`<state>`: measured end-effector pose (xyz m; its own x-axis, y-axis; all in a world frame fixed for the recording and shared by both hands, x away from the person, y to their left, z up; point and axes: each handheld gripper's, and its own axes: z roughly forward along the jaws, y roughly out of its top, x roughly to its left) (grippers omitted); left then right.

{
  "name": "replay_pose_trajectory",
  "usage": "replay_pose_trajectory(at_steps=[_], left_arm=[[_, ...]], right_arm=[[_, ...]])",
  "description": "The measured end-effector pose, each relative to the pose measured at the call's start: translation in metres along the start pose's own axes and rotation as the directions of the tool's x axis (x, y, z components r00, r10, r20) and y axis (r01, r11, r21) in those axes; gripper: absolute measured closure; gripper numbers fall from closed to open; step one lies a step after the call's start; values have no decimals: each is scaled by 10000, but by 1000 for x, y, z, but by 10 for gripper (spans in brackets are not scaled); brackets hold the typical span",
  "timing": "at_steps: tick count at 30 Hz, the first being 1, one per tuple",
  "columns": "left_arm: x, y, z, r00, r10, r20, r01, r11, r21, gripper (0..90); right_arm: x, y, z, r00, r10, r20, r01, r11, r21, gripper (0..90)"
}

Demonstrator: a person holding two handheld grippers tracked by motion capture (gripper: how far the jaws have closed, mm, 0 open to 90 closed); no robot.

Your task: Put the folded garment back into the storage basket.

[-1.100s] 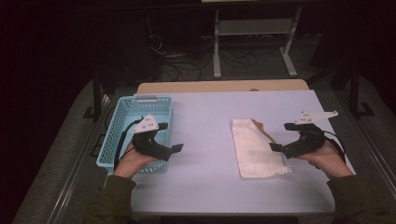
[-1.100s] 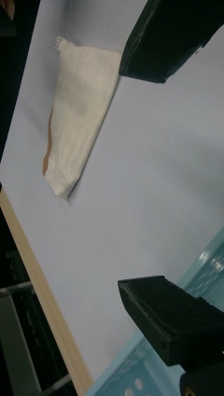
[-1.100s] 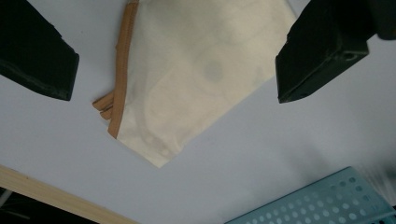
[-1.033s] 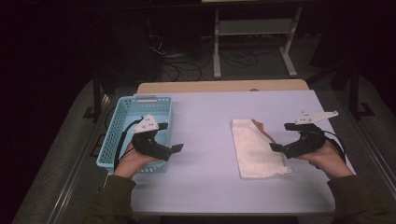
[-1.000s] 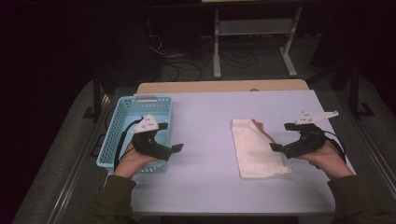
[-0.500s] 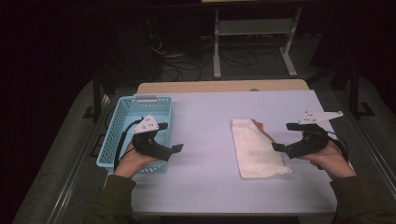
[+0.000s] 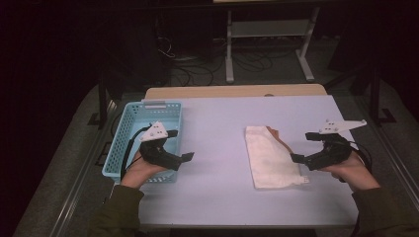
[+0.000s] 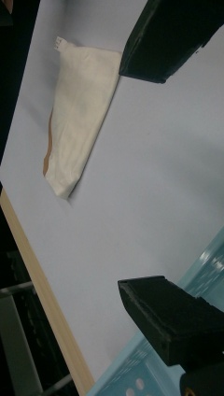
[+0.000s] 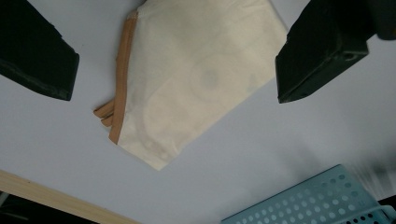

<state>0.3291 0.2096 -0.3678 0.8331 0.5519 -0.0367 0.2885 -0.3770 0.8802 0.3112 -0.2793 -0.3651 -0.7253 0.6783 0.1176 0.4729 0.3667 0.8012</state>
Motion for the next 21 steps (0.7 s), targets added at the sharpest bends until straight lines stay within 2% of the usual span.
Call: replay_pose_trajectory(at_steps=[21], left_arm=[[0, 0, 0, 10000, 21, 12, -21, 10000, -6, 0]], right_arm=[[-4, -13, -13, 9996, 200, 214, -200, 9998, -29, 0]])
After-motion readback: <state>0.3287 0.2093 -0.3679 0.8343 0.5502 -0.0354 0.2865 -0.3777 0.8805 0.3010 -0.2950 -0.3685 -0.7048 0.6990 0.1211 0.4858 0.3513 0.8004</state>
